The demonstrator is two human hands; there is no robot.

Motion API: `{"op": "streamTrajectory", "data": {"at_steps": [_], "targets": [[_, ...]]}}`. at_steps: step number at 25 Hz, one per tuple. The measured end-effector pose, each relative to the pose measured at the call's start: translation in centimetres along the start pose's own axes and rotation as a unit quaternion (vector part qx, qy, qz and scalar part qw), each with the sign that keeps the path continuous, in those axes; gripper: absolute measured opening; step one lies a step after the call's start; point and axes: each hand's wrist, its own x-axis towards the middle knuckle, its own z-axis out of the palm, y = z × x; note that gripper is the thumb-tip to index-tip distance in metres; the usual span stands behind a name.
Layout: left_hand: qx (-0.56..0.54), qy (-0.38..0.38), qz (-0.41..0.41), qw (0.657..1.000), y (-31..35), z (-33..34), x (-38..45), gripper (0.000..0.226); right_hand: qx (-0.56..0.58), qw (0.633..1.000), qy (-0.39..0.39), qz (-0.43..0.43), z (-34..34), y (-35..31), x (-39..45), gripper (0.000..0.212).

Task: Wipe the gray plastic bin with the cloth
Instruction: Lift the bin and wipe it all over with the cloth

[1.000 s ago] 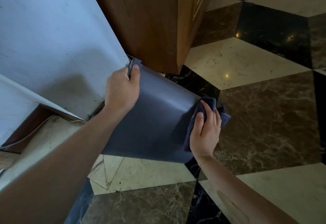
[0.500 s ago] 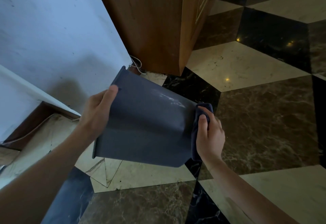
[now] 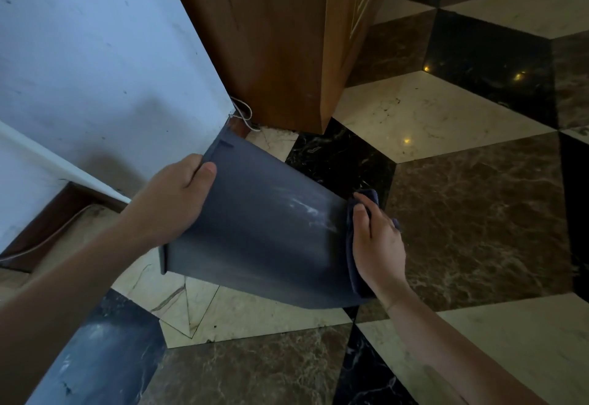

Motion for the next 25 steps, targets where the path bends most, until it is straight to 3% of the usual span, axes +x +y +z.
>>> {"op": "streamTrajectory", "data": {"at_steps": [3,10,16,19,22,25], "targets": [[-0.069,0.025,-0.006,0.997,1.9,0.8,-1.3,0.037,0.018,1.000,-0.003,0.014,0.4,-2.1,-0.1,0.043],[-0.139,0.021,-0.011,0.990,4.4,1.7,-1.4,0.038,0.077,0.988,-0.045,-0.123,2.5,-11.7,-0.8,0.049],[-0.190,0.013,-0.083,0.978,1.0,0.8,-0.7,0.049,-0.057,0.940,-0.144,-0.305,3.0,-9.7,-3.7,0.055],[-0.181,0.016,-0.127,0.975,-0.6,0.2,-0.4,0.049,-0.105,0.951,-0.121,-0.265,2.8,-6.6,-3.6,0.057],[-0.191,0.023,-0.157,0.969,-1.1,-0.3,-0.5,0.045,-0.114,0.978,-0.060,-0.167,1.9,-3.9,-1.1,0.055],[-0.205,0.018,-0.151,0.967,-0.4,-0.2,-0.2,0.049,-0.067,0.994,-0.072,-0.042,0.5,-0.9,1.8,0.051]]}}
